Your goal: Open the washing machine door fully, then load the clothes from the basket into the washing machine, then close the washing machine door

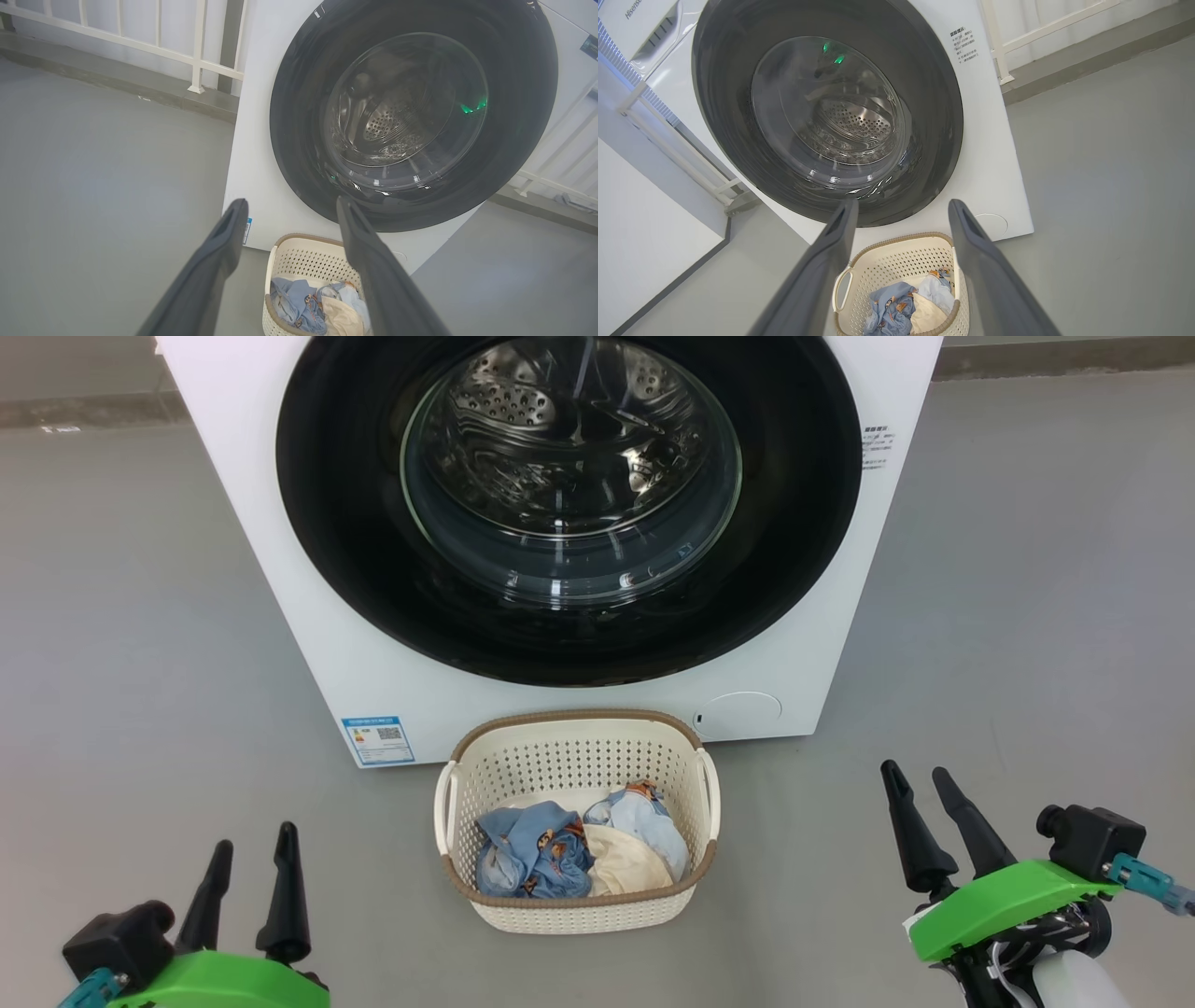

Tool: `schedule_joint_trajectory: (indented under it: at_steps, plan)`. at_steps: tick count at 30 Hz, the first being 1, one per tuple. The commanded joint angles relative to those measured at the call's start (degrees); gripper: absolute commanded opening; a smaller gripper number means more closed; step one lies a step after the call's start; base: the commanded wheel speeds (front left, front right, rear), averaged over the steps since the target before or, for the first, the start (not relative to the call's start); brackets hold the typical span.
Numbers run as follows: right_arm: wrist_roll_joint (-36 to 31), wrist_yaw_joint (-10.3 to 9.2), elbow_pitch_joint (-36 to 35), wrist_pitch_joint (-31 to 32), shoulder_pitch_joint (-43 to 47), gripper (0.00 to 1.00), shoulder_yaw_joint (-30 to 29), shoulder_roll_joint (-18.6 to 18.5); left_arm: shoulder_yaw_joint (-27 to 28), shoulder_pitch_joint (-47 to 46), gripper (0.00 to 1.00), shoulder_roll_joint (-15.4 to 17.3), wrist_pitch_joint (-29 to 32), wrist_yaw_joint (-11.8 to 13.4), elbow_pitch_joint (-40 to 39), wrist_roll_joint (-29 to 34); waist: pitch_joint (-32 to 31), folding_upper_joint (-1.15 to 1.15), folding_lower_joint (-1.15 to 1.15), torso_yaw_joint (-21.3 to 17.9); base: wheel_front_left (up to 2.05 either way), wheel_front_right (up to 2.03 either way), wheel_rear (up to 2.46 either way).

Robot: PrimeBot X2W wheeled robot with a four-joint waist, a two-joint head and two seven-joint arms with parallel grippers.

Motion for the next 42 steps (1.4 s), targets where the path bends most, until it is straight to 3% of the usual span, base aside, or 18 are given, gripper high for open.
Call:
schedule_joint_trajectory:
  at_steps: [1, 27, 42]
  plan:
    - [-2.18, 0.07, -1.23, -0.68, -2.85, 1.00, 1.54, -0.73, 1.30, -1.95, 1.00, 1.59, -0.84, 0.33, -1.49, 1.93, 0.00, 0.00, 0.00, -0.02, 0.00, 0.00, 0.00]
    - [-23.96, 0.09, -0.41, -3.13, -5.13, 1.00, 2.62, -1.30, -0.36, -2.43, 1.00, 3.24, -5.22, 3.65, -0.22, 19.92, 0.09, 0.00, 0.00, 0.27, 0.00, 0.00, 0.00]
    - [-26.97, 0.09, -0.43, -3.21, -4.94, 1.00, -0.63, 0.07, 0.55, -2.48, 1.00, 3.40, -3.36, 6.55, 0.86, 19.45, 0.15, 0.00, 0.00, 0.29, 0.00, 0.00, 0.00]
